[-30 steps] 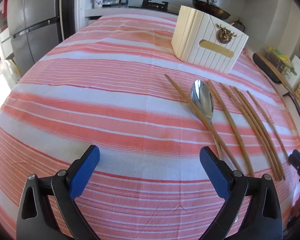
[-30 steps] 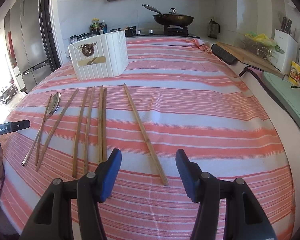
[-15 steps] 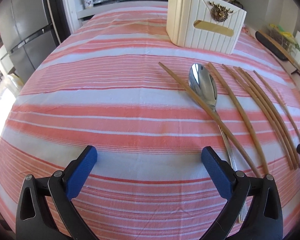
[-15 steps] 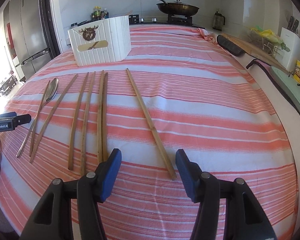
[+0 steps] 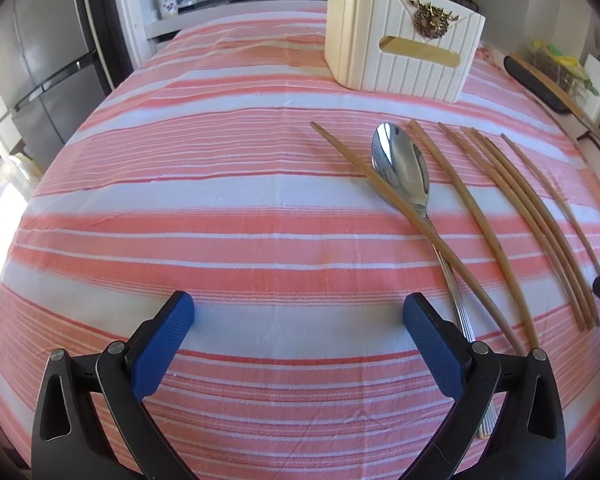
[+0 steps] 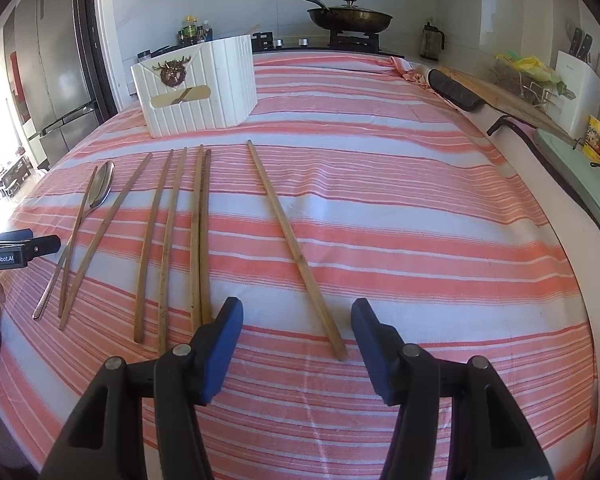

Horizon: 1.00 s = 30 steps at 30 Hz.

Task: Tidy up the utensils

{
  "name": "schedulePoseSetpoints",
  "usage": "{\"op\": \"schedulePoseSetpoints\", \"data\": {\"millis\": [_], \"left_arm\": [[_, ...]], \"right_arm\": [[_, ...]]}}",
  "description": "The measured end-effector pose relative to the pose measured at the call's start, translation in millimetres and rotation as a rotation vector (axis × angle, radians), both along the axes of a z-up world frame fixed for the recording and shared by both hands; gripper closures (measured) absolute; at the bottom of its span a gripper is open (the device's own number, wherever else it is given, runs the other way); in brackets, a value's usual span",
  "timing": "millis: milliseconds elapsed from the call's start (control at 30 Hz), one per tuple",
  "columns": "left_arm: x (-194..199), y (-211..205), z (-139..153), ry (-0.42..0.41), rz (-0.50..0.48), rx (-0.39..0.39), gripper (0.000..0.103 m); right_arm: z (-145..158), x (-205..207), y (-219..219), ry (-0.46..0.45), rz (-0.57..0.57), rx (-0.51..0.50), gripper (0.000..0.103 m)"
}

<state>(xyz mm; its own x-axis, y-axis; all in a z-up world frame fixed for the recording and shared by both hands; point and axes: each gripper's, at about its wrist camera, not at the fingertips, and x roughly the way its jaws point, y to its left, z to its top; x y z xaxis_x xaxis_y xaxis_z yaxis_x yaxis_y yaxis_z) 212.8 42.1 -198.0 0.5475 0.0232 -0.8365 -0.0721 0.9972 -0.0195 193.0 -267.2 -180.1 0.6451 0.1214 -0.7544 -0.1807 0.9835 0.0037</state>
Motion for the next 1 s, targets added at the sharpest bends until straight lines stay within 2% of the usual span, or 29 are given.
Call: {"op": "schedulePoseSetpoints", "data": {"millis": [333, 1000], "left_arm": [[3.0, -2.6, 1.3, 0.057, 0.048, 0.004, 0.0], [-8.5, -0.2, 5.8, 0.025, 0.037, -0.015, 0.0]], "right_arm": [[-0.3, 0.9, -2.1, 0.002, -0.009, 0.021, 0.045], [0.5, 0.2, -5.9, -0.004, -0.018, 0.048, 0.045]]}}
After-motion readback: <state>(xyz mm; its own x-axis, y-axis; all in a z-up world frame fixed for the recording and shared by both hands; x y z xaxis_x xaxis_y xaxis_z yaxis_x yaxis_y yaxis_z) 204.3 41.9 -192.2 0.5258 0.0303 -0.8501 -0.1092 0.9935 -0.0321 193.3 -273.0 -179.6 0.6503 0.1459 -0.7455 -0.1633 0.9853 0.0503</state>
